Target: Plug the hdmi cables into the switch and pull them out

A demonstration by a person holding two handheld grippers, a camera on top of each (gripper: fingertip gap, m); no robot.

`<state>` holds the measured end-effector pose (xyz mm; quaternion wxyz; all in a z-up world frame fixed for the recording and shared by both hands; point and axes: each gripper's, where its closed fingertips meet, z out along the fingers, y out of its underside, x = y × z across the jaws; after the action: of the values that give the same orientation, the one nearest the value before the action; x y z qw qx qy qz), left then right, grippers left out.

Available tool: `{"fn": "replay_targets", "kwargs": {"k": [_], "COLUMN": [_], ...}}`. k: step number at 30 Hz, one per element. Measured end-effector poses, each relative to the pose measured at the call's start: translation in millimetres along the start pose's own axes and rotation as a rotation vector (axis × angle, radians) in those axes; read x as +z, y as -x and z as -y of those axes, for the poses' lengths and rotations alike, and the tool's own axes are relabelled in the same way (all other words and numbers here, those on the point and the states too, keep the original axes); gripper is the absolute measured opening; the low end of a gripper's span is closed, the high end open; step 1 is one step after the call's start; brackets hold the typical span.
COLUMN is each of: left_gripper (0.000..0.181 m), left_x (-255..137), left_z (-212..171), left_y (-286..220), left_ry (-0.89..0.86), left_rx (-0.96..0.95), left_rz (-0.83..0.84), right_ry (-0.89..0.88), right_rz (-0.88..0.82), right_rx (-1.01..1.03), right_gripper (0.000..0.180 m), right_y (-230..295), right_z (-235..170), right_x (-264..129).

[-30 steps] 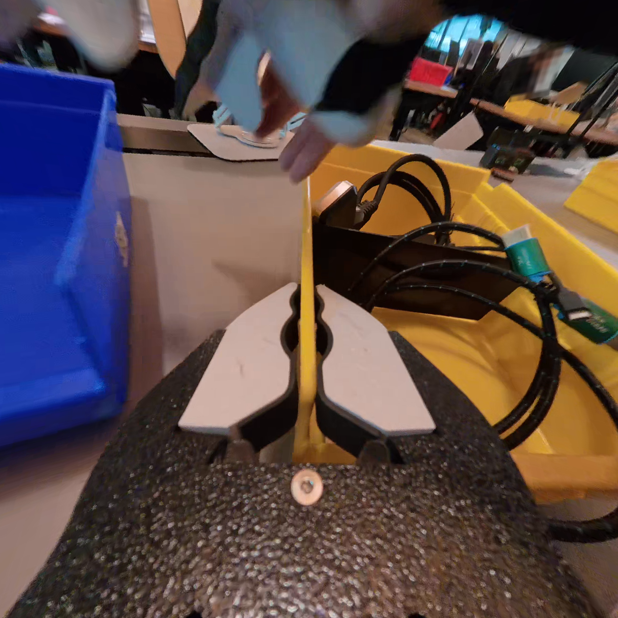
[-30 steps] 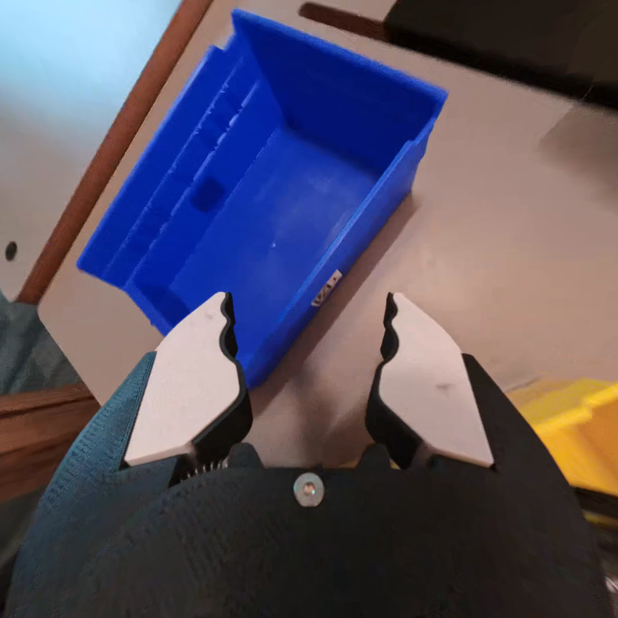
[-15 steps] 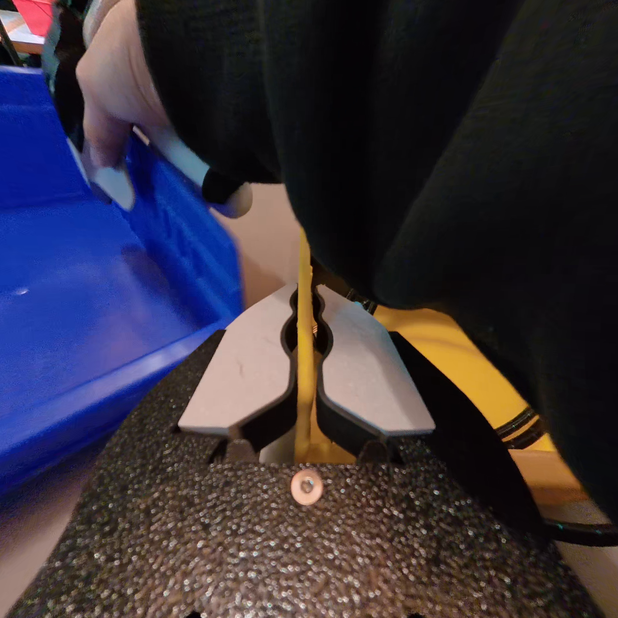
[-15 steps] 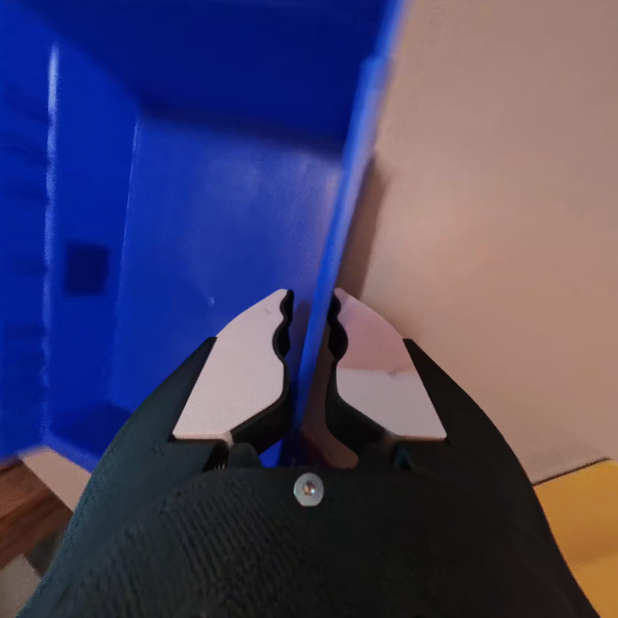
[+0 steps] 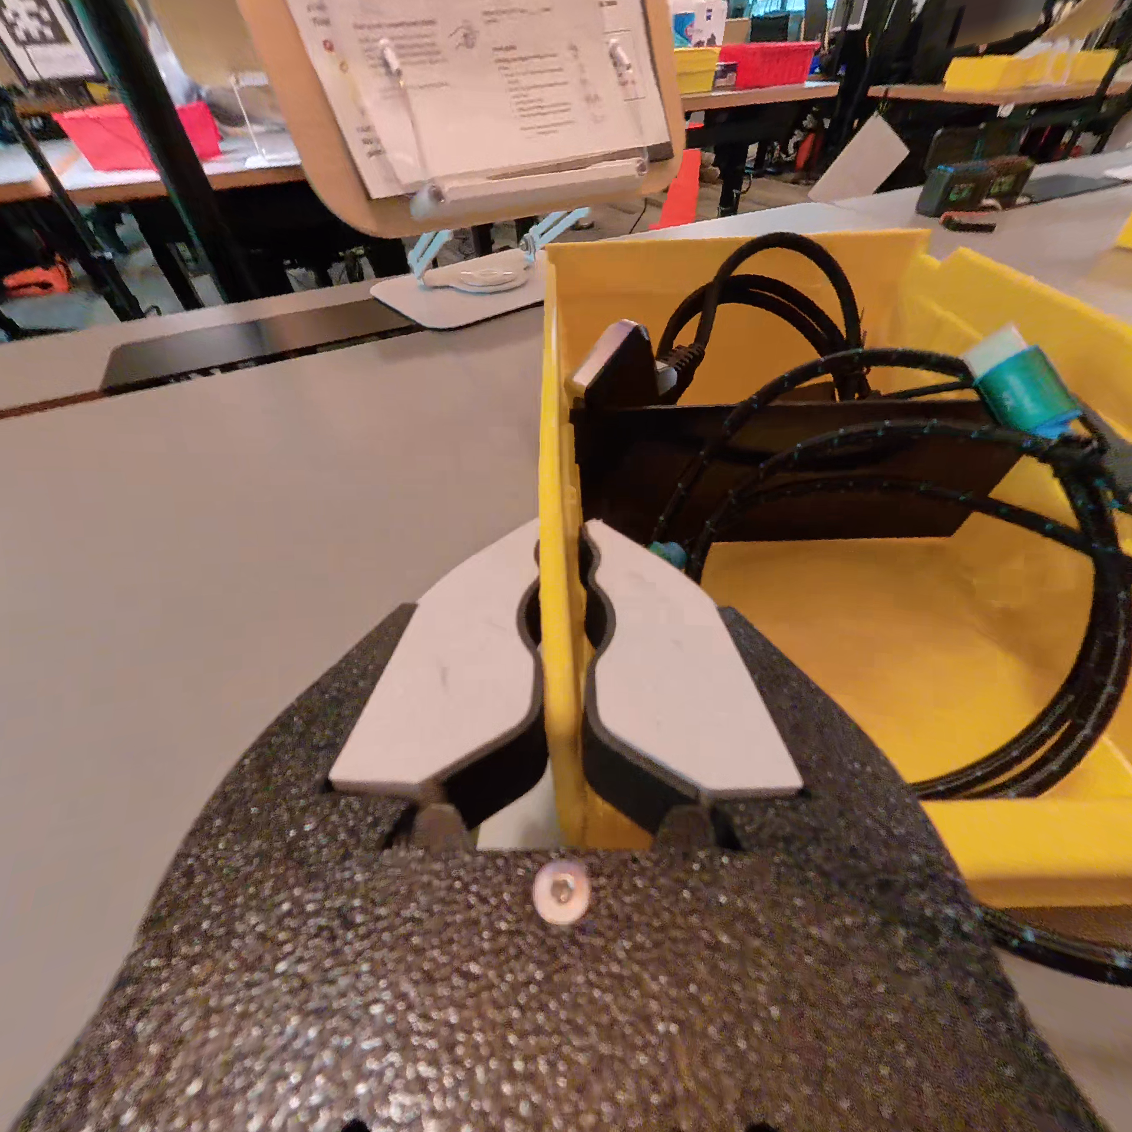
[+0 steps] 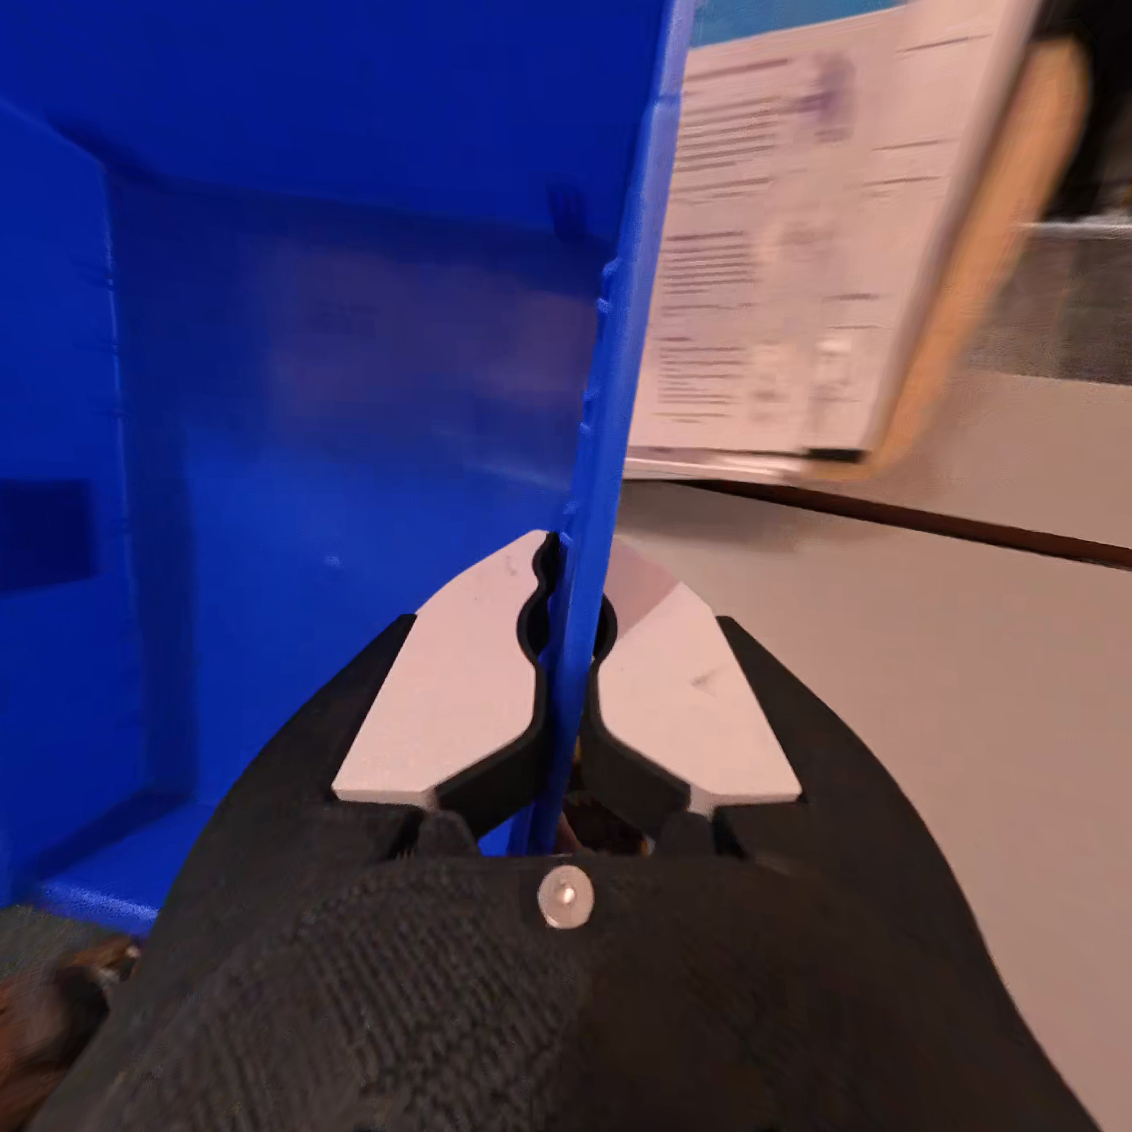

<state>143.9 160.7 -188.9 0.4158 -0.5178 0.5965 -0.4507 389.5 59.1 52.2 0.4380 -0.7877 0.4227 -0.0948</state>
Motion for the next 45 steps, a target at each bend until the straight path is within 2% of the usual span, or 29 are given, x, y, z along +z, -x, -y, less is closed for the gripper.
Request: {"fn": "replay_targets", "kwargs": {"k": [2, 4, 9, 15, 21, 25, 30, 31, 34, 37, 39, 41, 45], "left_gripper": [0.006, 0.005, 0.005, 0.005, 0.005, 0.005, 0.006, 0.011, 0.028, 0.033, 0.036, 0.042, 0.049], "left_x": [-0.5, -3.7, -23.0, -49.4, -59.9, -60.0, -60.4, -61.5, -73.7, -78.6, -64.9, -37.0, 28.4], "left_z": [-1.5, -3.4, -10.4, -19.5, -23.5, -23.6, -24.0, -23.4, 1.4, 43.2, 67.8, 82.8, 70.8], "left_y": [16.8, 38.6, 104.5, 174.6, 214.1, 219.7, 219.4, 220.3, 231.6, 226.3, 213.4, 194.7, 184.9], "left_ry": [0.006, 0.007, 0.007, 0.02, 0.03, 0.025, 0.06, 0.086, 0.099, 0.092, 0.136, 0.229, 0.548], "left_rx": [-0.059, -0.112, -0.171, -0.255, -0.301, -0.299, -0.208, -0.17, -0.006, 0.128, 0.184, 0.237, 0.408], "left_rz": [-0.002, 0.014, 0.103, 0.2, 0.278, 0.298, 0.285, 0.282, 0.335, 0.299, 0.222, 0.115, -0.001], "right_ry": [0.012, 0.051, 0.175, 0.258, 0.345, 0.332, 0.256, 0.252, 0.189, 0.095, 0.012, -0.07, -0.148], "right_rz": [-0.095, -0.182, -0.288, -0.274, -0.35, -0.349, -0.399, -0.412, -0.592, -0.65, -0.566, -0.414, -0.041], "right_rx": [0.03, 0.068, 0.232, 0.31, 0.328, 0.322, 0.193, 0.169, 0.012, -0.16, -0.25, -0.313, -0.355], "right_gripper": [0.006, 0.006, 0.007, 0.009, 0.011, 0.014, 0.016, 0.017, 0.053, 0.071, 0.076, 0.083, 0.085], "right_y": [-61.9, -123.9, -246.2, -311.7, -340.7, -344.7, -352.2, -352.8, -364.5, -340.5, -299.0, -244.0, -128.0], "right_z": [-10.8, -38.5, -147.0, -257.8, -298.8, -299.8, -283.8, -280.9, -253.5, -214.6, -191.6, -176.2, -172.4], "right_x": [-37.0, -64.5, -92.0, -76.2, -64.9, -48.4, -39.1, -40.8, -66.1, -88.5, -86.8, -70.2, -23.5]}}
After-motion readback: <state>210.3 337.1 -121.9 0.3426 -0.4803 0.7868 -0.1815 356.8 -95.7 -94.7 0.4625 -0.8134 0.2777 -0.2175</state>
